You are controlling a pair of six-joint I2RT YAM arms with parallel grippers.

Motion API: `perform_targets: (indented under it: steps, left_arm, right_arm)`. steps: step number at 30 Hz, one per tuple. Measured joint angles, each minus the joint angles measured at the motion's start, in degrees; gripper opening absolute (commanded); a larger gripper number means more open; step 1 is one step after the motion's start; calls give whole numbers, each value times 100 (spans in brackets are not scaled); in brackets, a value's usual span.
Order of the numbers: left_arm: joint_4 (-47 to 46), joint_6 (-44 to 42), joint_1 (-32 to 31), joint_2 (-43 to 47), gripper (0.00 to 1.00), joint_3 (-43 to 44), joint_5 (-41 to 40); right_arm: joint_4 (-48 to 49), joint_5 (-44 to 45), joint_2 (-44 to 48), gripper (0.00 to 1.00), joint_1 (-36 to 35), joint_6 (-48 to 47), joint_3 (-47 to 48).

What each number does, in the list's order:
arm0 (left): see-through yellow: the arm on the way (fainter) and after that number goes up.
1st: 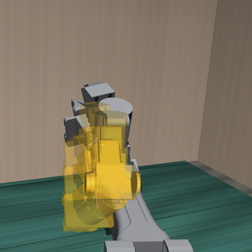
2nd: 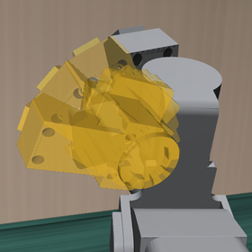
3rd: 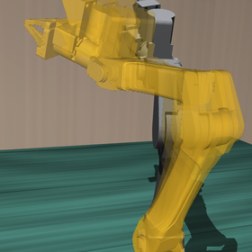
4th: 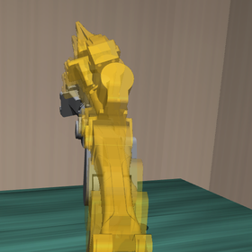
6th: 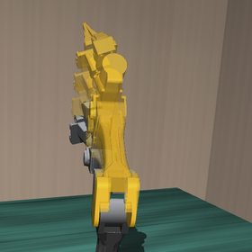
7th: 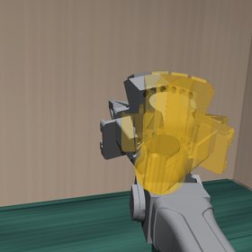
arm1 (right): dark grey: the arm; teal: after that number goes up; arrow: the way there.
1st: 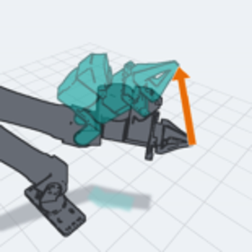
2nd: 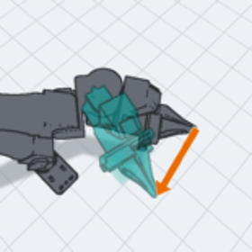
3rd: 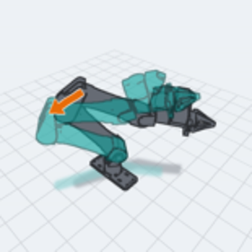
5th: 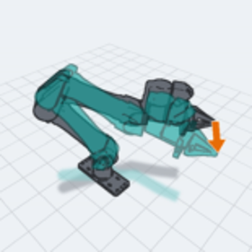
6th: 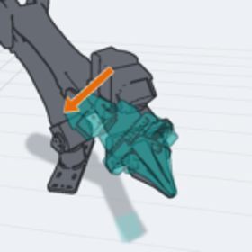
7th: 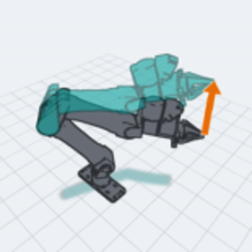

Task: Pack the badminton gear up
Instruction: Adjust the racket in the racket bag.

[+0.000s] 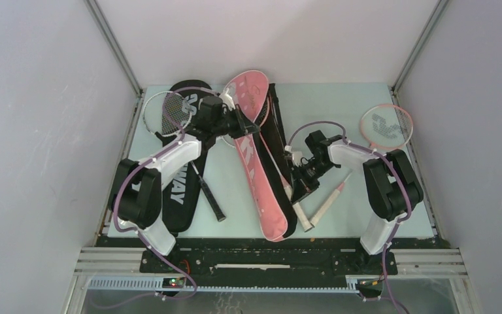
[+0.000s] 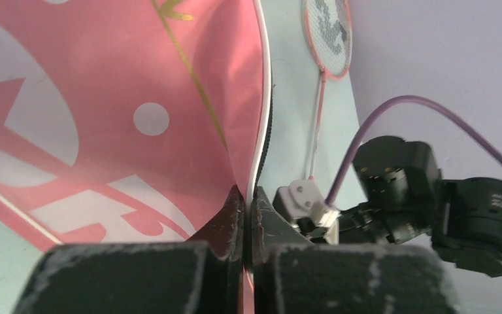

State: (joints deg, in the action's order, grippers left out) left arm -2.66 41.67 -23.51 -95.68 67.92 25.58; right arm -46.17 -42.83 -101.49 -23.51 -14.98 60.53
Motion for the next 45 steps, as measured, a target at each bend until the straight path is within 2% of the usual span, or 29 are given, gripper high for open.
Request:
perform_targets:
  steps: [2, 10, 11, 13, 16, 20, 26, 30, 33, 35, 39, 41, 45]
  left_arm:
    - [-48, -81, -37, 0, 5, -79, -57]
    - [-291, -420, -374, 0, 40, -264, -297]
    - [-306, -470, -404, 0, 46, -264, -299]
    - [-306, -575, -457, 0, 66, -264, -291]
    - [-306, -732, -498, 0, 86, -264, -284]
    - [-170, -1049, -496, 0, 98, -251, -251]
    - [13, -2116, -494, 2, 98, -251, 356]
    - [422, -3827, -614, 273, 85, -264, 1193]
    - [1237, -5313, -859, 566, 83, -199, 1685]
    - [2151, -6585, -1130, 619, 83, 37, 1941]
    - [3545, -8535, -1635, 601, 82, 435, 2015]
    - [4116, -9350, -1941, 551, 81, 612, 1926]
    - [4715, -10365, -2500, 323, 80, 846, 1545]
  right_arm:
    - [-107, -146, 2, 0, 70, -22, 125]
    - [-221, -964, 2, 0, 179, 79, 470]
    - [-203, -1047, 2, 0, 181, 96, 470]
    - [-155, -1178, -15, 0, 205, 149, 470]
    - [-59, -1239, -81, 0, 232, 269, 470]
    - [118, -1248, -173, 0, 245, 382, 470]
    - [293, -1314, -293, 0, 249, 424, 470]
    - [345, -1399, -387, 0, 260, 417, 470]
    - [352, -1436, -435, 0, 275, 389, 470]
    - [352, -1456, -452, 0, 286, 376, 470]
    - [345, -1515, -481, 0, 308, 337, 470]
    - [323, -1569, -485, 0, 326, 313, 470]
    - [212, -1770, -621, 0, 334, 138, 498]
